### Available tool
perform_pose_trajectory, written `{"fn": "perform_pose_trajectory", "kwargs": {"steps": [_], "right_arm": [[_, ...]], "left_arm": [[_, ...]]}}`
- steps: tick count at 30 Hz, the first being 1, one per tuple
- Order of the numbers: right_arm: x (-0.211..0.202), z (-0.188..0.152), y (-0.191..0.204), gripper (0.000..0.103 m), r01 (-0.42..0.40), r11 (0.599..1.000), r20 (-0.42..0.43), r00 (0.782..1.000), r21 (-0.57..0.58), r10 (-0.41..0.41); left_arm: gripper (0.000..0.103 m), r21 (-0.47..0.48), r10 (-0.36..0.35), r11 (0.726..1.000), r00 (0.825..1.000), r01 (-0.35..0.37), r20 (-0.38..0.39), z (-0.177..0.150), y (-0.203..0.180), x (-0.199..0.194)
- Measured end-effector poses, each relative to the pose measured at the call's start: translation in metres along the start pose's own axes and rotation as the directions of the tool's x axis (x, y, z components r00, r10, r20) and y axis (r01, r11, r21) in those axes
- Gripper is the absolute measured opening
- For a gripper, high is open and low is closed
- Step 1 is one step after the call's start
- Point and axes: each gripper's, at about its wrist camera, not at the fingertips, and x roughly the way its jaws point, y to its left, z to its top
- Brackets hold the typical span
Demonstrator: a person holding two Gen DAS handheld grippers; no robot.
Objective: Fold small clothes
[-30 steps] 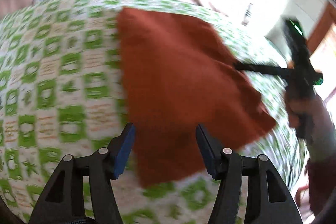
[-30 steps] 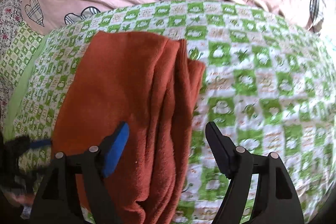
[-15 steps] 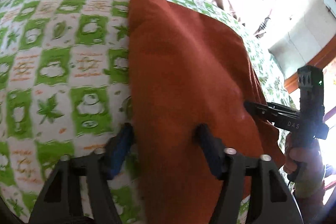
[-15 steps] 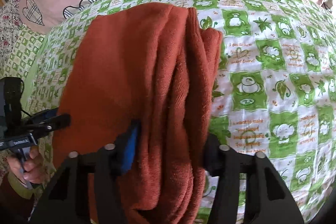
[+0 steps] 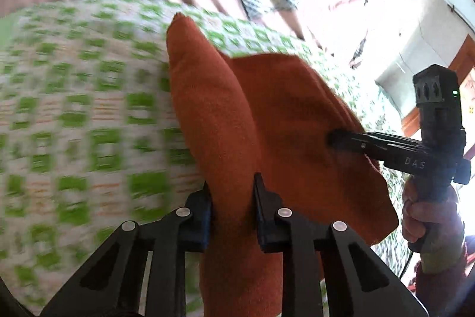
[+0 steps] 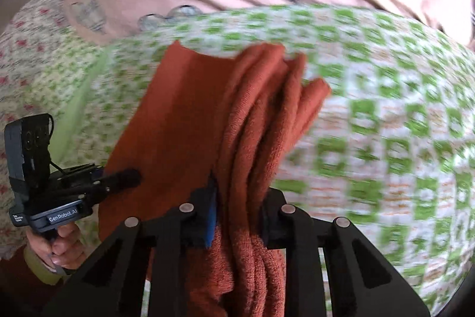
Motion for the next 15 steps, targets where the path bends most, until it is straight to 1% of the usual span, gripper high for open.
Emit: {"fn": "perform_pose_trajectory", "kwargs": {"steps": [4, 8, 10, 13, 15], "right_arm": [[0.015, 0.004, 0.056, 0.024, -0.095, 0.994, 0.0, 0.995, -0.061, 0.095], [0.037, 0.004, 0.106, 0.024, -0.185, 0.978, -0.018, 0.983, -0.101, 0.184], [0.052, 0.003, 0.131, 0.024, -0.229, 0.966, -0.03, 0.974, -0.117, 0.227], [0.072, -0.004, 0.163, 0.024, -0.258, 0.956, -0.058, 0.966, -0.141, 0.253], [0.086, -0.011, 0.176, 0.024, -0.267, 0.953, -0.084, 0.963, -0.144, 0.257]], "left_arm": [[0.022, -0.034, 0.074, 0.997, 0.995, -0.072, 0.06, -0.013, 0.037, -0.064], [0.022, -0.073, 0.162, 0.985, 0.983, -0.156, 0.088, -0.031, 0.076, -0.114], [0.022, -0.089, 0.211, 0.975, 0.972, -0.203, 0.1, -0.04, 0.093, -0.132], [0.022, -0.143, 0.249, 0.962, 0.963, -0.234, 0.101, -0.056, 0.124, -0.15], [0.022, -0.182, 0.265, 0.952, 0.961, -0.247, 0.083, -0.066, 0.143, -0.151]]}}
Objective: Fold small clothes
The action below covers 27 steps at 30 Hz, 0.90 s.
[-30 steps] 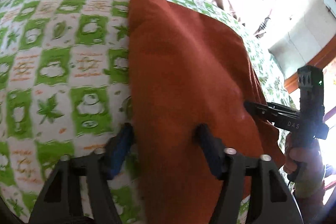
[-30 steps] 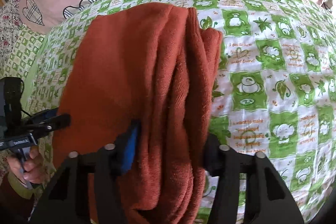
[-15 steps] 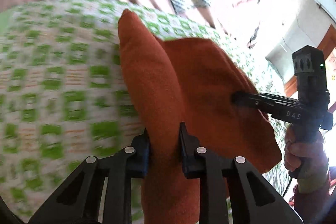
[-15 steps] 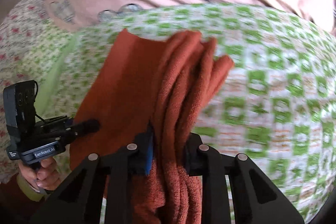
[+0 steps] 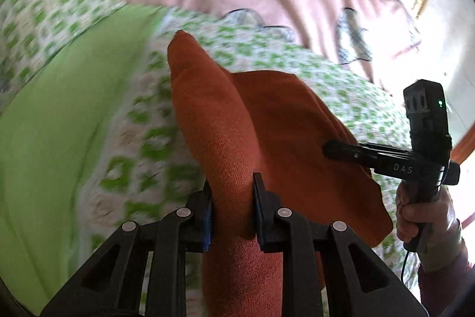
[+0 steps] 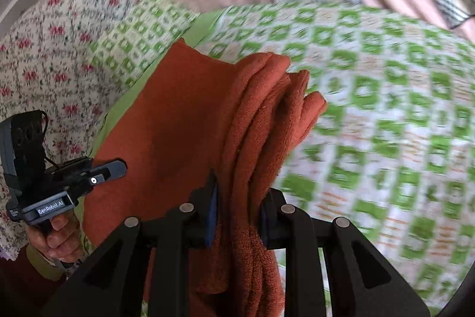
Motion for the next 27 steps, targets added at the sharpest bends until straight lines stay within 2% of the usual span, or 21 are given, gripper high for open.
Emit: {"fn": "perform_pose_trajectory", "kwargs": {"steps": [2, 4, 6, 9, 11, 13, 17, 18, 21, 23, 25, 27], "right_arm": [[0.013, -0.006, 0.002, 0.025, 0.023, 1.0, -0.026, 0.999, -0.005, -0.023], [0.029, -0.014, 0.0, 0.027, 0.081, 0.997, -0.063, 0.995, -0.017, -0.082], [0.036, -0.021, -0.007, 0.031, 0.079, 0.997, -0.083, 0.993, 0.0, -0.078], [0.031, -0.023, -0.012, 0.039, 0.076, 0.997, -0.082, 0.994, 0.027, -0.074], [0.02, -0.021, -0.012, 0.048, 0.102, 0.994, -0.072, 0.992, 0.027, -0.1], [0.009, -0.015, -0.01, 0.048, 0.116, 0.993, -0.049, 0.992, 0.023, -0.115], [-0.006, 0.004, -0.003, 0.048, 0.148, 0.989, 0.019, 0.989, 0.028, -0.148], [-0.008, 0.01, -0.001, 0.048, 0.132, 0.991, 0.039, 0.99, 0.031, -0.133], [0.003, 0.022, 0.004, 0.047, 0.092, 0.996, 0.027, 0.995, 0.008, -0.092], [0.017, 0.027, 0.006, 0.034, 0.085, 0.996, 0.005, 0.996, -0.003, -0.085], [0.029, 0.03, 0.001, 0.033, 0.108, 0.994, -0.008, 0.994, 0.007, -0.108], [0.041, 0.032, -0.007, 0.026, 0.107, 0.993, -0.022, 0.994, 0.039, -0.107]], "left_arm": [[0.022, -0.028, 0.01, 1.0, 1.0, -0.011, -0.029, -0.009, 0.016, 0.009], [0.024, -0.042, 0.02, 0.999, 0.998, -0.022, -0.059, -0.02, 0.027, 0.021], [0.031, -0.044, 0.027, 0.999, 0.998, -0.03, -0.062, -0.026, 0.032, 0.024], [0.039, -0.068, 0.013, 0.998, 0.998, -0.017, -0.056, -0.027, 0.037, 0.021], [0.045, -0.084, 0.008, 0.996, 0.999, -0.012, -0.044, -0.022, 0.042, 0.019], [0.049, -0.097, 0.012, 0.995, 0.999, -0.015, -0.032, -0.015, 0.044, 0.018], [0.053, -0.125, 0.02, 0.992, 1.0, -0.021, -0.016, 0.0, 0.054, 0.018], [0.053, -0.127, 0.021, 0.992, 1.0, -0.023, -0.018, 0.003, 0.056, 0.019], [0.053, -0.135, 0.031, 0.99, 0.999, -0.034, -0.027, 0.007, 0.06, 0.025], [0.053, -0.144, 0.029, 0.989, 0.999, -0.033, -0.031, 0.007, 0.063, 0.027], [0.054, -0.149, 0.027, 0.988, 0.999, -0.032, -0.035, 0.006, 0.064, 0.031], [0.056, -0.154, 0.028, 0.988, 0.999, -0.033, -0.039, 0.006, 0.065, 0.034]]}}
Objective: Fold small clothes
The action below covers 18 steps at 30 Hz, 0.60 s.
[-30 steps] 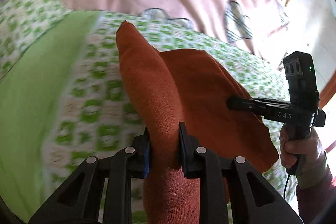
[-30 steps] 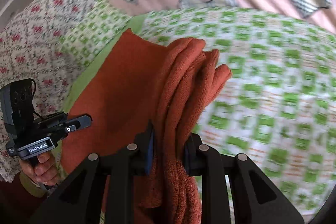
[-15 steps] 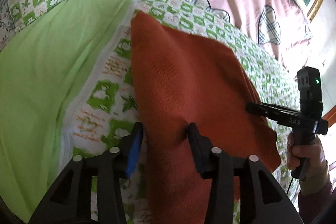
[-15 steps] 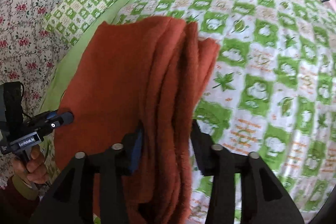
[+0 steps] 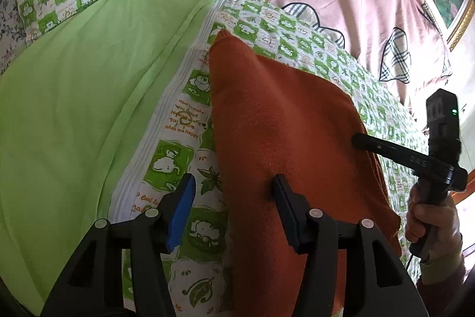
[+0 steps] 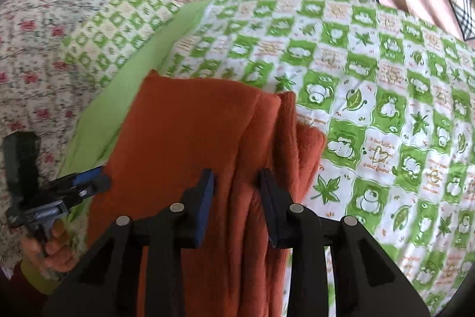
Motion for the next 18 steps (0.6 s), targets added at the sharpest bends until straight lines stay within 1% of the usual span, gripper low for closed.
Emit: {"fn": "perform_pose_trajectory", "kwargs": {"steps": [2, 5, 7, 8, 9, 11, 13, 15, 17, 18], "right_arm": [[0.004, 0.001, -0.003, 0.016, -0.025, 1.0, 0.002, 1.0, 0.01, 0.025], [-0.017, 0.004, -0.003, 0.011, -0.066, 0.998, 0.063, 0.996, 0.007, 0.066], [-0.041, 0.005, -0.004, 0.01, -0.083, 0.997, 0.123, 0.989, -0.008, 0.083], [-0.046, 0.006, -0.004, 0.01, -0.067, 0.998, 0.132, 0.989, -0.019, 0.069], [-0.044, 0.006, -0.005, 0.01, -0.037, 0.999, 0.123, 0.992, -0.032, 0.041], [-0.026, 0.004, -0.01, 0.01, 0.013, 0.999, 0.071, 0.997, -0.05, -0.01], [-0.01, -0.002, -0.017, 0.01, 0.036, 0.998, 0.024, 0.999, -0.054, -0.035], [-0.011, -0.003, -0.021, 0.01, 0.037, 0.998, 0.027, 0.999, -0.047, -0.036], [-0.019, 0.0, -0.022, 0.01, 0.043, 0.998, 0.048, 0.998, -0.051, -0.041], [-0.021, 0.002, -0.02, 0.01, 0.063, 0.996, 0.055, 0.997, -0.066, -0.059]], "left_arm": [[0.056, 0.0, 0.0, 1.0, 1.0, 0.0, -0.007, 0.001, 0.0, 0.003], [0.056, 0.008, -0.006, 1.0, 1.0, 0.006, -0.009, 0.006, -0.004, 0.003], [0.057, 0.021, -0.006, 1.0, 1.0, 0.006, -0.007, 0.01, -0.008, 0.003], [0.06, 0.026, -0.008, 1.0, 1.0, 0.008, -0.011, 0.011, -0.01, 0.005], [0.062, 0.028, -0.007, 1.0, 1.0, 0.007, -0.016, 0.013, -0.011, 0.008], [0.062, 0.033, 0.007, 0.999, 0.999, -0.005, -0.036, 0.019, -0.014, 0.019], [0.062, 0.036, 0.005, 0.999, 0.999, -0.004, -0.048, 0.028, -0.016, 0.03], [0.062, 0.029, -0.004, 1.0, 0.998, 0.006, -0.057, 0.042, -0.015, 0.043], [0.062, 0.015, -0.01, 1.0, 0.998, 0.011, -0.062, 0.059, -0.012, 0.056], [0.058, 0.01, -0.003, 1.0, 0.998, 0.004, -0.061, 0.068, -0.01, 0.064]]}}
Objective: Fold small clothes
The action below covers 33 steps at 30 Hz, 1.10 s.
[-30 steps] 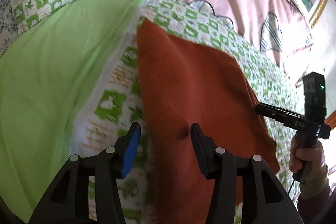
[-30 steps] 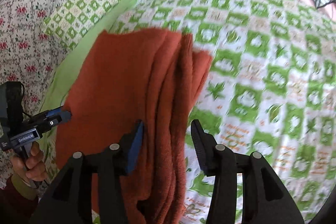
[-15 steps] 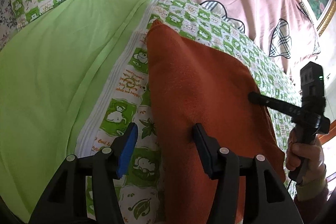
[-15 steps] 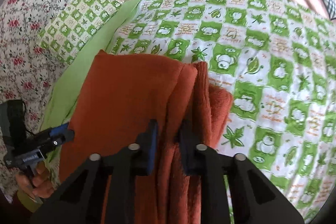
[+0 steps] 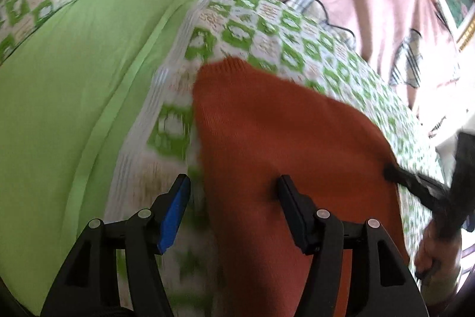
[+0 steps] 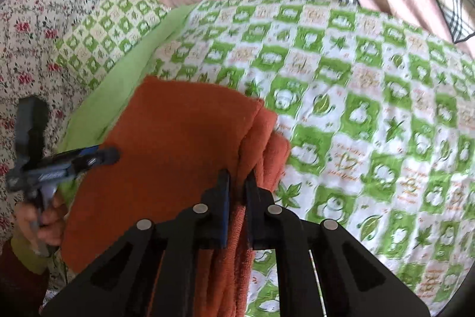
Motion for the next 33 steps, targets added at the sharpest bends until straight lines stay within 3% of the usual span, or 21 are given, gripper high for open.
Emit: {"fn": "perform_pose_trajectory", "kwargs": {"steps": [2, 3, 6, 10, 14, 19, 25, 33], "right_arm": [[0.007, 0.0, 0.002, 0.01, 0.037, 0.999, -0.01, 0.999, -0.026, -0.037], [0.018, -0.002, 0.001, 0.01, 0.053, 0.998, -0.034, 0.998, -0.032, -0.054], [0.033, -0.006, -0.002, 0.011, 0.054, 0.998, -0.053, 0.997, -0.019, -0.055], [0.006, -0.012, -0.002, 0.019, 0.001, 0.999, -0.024, 1.0, 0.032, -0.001], [-0.029, -0.037, 0.013, 0.022, -0.029, 0.999, -0.011, 0.999, 0.014, 0.03], [-0.064, -0.088, 0.024, 0.022, -0.079, 0.994, -0.016, 0.997, 0.07, 0.08], [-0.076, -0.127, 0.025, 0.022, -0.099, 0.983, -0.013, 0.995, 0.152, 0.102], [-0.061, -0.135, 0.031, 0.022, -0.113, 0.98, -0.031, 0.992, 0.166, 0.119]], "left_arm": [[0.038, -0.002, 0.026, 1.0, 1.0, -0.026, 0.005, 0.017, 0.003, 0.015], [0.035, 0.002, 0.038, 0.999, 0.999, -0.038, 0.004, 0.022, 0.004, 0.021], [0.035, 0.042, 0.094, 0.995, 0.995, -0.095, 0.009, 0.026, -0.004, 0.024], [0.036, 0.105, 0.107, 0.988, 0.994, -0.11, 0.034, 0.0, -0.012, -0.008], [0.038, 0.119, 0.055, 0.991, 0.996, -0.062, 0.063, -0.052, -0.006, -0.061], [0.044, 0.168, 0.032, 0.985, 0.997, -0.043, 0.068, -0.133, -0.007, -0.111], [0.047, 0.229, 0.038, 0.972, 0.998, -0.046, 0.042, -0.185, -0.019, -0.119], [0.048, 0.277, 0.075, 0.958, 0.997, -0.078, 0.021, -0.196, -0.024, -0.104]]}}
